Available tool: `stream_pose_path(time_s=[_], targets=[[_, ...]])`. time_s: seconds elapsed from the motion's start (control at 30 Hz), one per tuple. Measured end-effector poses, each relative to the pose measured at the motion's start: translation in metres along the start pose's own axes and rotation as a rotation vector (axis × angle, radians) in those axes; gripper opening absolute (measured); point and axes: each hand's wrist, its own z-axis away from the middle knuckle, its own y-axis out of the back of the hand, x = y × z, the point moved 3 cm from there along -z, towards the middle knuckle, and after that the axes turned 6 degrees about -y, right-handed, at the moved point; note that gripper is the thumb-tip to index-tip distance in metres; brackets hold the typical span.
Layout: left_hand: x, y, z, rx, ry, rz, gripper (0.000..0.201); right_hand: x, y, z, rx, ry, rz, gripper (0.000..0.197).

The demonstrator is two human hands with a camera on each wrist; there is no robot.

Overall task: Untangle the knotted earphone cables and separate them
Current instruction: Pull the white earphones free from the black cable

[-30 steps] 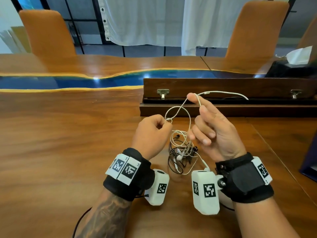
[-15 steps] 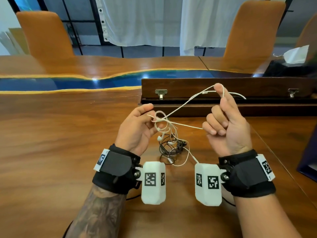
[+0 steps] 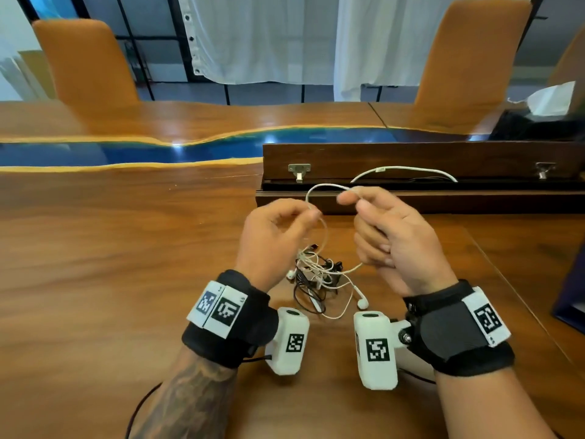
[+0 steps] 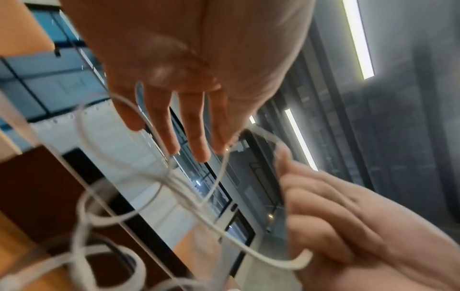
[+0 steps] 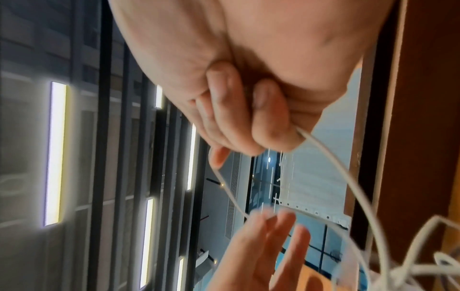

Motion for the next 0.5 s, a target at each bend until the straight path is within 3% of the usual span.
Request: stream_pose_path(time_s=[0.1, 0.23, 0.3, 0.37, 0.43, 0.5], targets=[[-0.005, 0.018, -0.006, 0.19, 0.102, 0.107, 0.021, -0.001, 0.009, -0.001, 0.169, 0.04, 0.104, 0.028], [0.003, 0.016, -0.005, 0.132, 0.239, 0.619, 0.016, 0.002, 0.008, -0.004, 0.4, 0.171, 0.336, 0.019], [0.003, 0.021, -0.005, 0.068, 0.181, 0.474, 0.005, 0.002, 0.018, -0.006, 0.518, 0.237, 0.28, 0.016], [-0.004, 0.028, -0.005, 0.019, 0.068, 0.09, 0.009, 0.001, 0.031, -0.006, 0.632, 0.293, 0.196, 0.015], [-0.013, 0.033, -0.005, 0.069, 0.022, -0.179, 0.015, 0.001, 0.037, -0.006, 0.703, 0.342, 0.178, 0.014], [-0.015, 0.04, -0.005, 0.187, 0.043, -0.23, 0.012, 0.001, 0.037, -0.005, 0.738, 0.386, 0.179, 0.014]])
